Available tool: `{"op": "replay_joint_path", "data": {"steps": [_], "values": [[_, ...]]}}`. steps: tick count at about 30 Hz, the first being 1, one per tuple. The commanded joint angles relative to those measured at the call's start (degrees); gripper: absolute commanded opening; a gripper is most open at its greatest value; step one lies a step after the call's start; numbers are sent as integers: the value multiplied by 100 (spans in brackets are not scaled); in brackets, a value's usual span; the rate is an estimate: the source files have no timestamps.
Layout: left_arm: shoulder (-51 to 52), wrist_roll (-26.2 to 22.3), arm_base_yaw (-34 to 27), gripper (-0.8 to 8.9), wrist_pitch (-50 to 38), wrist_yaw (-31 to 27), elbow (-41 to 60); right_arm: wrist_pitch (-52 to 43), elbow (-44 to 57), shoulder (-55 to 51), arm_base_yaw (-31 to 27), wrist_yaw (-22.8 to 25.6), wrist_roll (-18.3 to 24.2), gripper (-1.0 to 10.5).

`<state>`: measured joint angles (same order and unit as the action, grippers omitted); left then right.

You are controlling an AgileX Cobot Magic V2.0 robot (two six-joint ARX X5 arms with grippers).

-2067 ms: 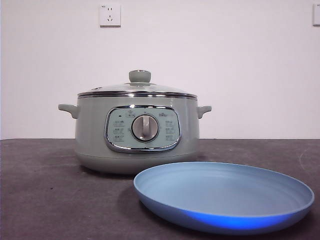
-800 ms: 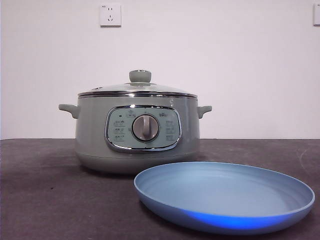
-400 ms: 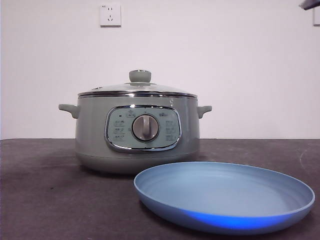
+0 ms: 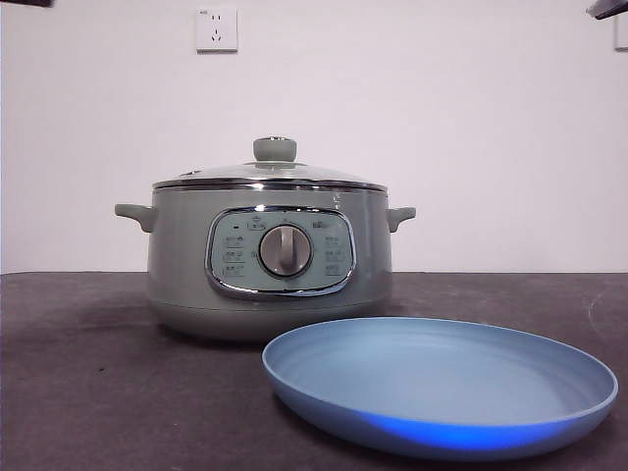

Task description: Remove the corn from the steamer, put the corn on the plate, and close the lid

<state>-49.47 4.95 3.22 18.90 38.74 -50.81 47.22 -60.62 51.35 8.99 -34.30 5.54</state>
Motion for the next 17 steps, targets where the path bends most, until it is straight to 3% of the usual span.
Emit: {"op": "replay_joint_path", "data": {"steps": [1,17], "values": [[-369,-72,269,664,-219,-284,-326,-28,-11,2,7,17,-63,637],[-3180,-890,1681,664,-798,-1799,-2251,-24,-11,2,7,20,-103,635]]}}
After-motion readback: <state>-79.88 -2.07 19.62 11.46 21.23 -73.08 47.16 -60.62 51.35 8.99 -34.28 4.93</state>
